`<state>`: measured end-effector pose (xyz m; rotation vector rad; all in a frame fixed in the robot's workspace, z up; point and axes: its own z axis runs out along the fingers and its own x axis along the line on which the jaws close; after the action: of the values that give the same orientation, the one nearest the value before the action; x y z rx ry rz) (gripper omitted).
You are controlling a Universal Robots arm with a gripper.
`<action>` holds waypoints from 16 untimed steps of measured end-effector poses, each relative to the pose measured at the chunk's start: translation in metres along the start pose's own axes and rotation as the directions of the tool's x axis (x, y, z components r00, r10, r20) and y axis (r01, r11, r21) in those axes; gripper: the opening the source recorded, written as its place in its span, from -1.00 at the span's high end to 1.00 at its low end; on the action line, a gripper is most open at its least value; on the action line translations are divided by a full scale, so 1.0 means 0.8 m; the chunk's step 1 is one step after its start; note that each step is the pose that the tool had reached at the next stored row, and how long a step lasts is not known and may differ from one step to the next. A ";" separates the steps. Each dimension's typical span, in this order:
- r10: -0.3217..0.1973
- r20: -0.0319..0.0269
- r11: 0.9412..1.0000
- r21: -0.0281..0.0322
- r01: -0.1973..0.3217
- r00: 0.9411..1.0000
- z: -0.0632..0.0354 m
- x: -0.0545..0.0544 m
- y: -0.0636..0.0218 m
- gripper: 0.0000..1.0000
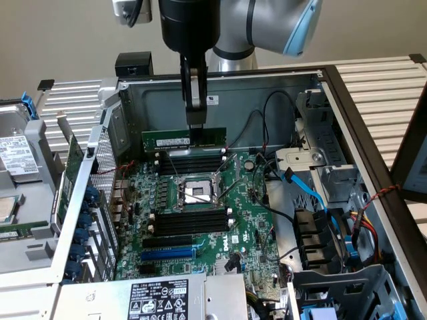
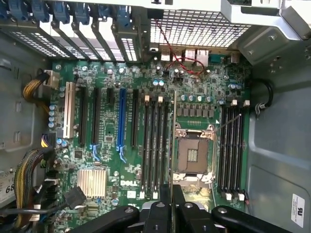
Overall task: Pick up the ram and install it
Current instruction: 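Insert the ram into the slot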
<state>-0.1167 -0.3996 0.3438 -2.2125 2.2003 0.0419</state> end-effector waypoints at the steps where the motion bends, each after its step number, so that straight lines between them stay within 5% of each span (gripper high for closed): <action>1: 0.000 0.000 1.000 0.000 0.000 1.000 0.002 0.001 0.000 0.73; 11: 0.000 -0.001 1.000 0.000 0.000 1.000 0.024 0.004 -0.001 0.73; 15: 0.001 -0.002 1.000 0.000 -0.001 1.000 0.053 0.012 -0.001 0.73; 16: 0.002 -0.010 1.000 0.000 -0.002 1.000 0.058 0.012 -0.001 0.73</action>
<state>-0.1158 -0.4076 0.2971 -2.2156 2.2072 0.0311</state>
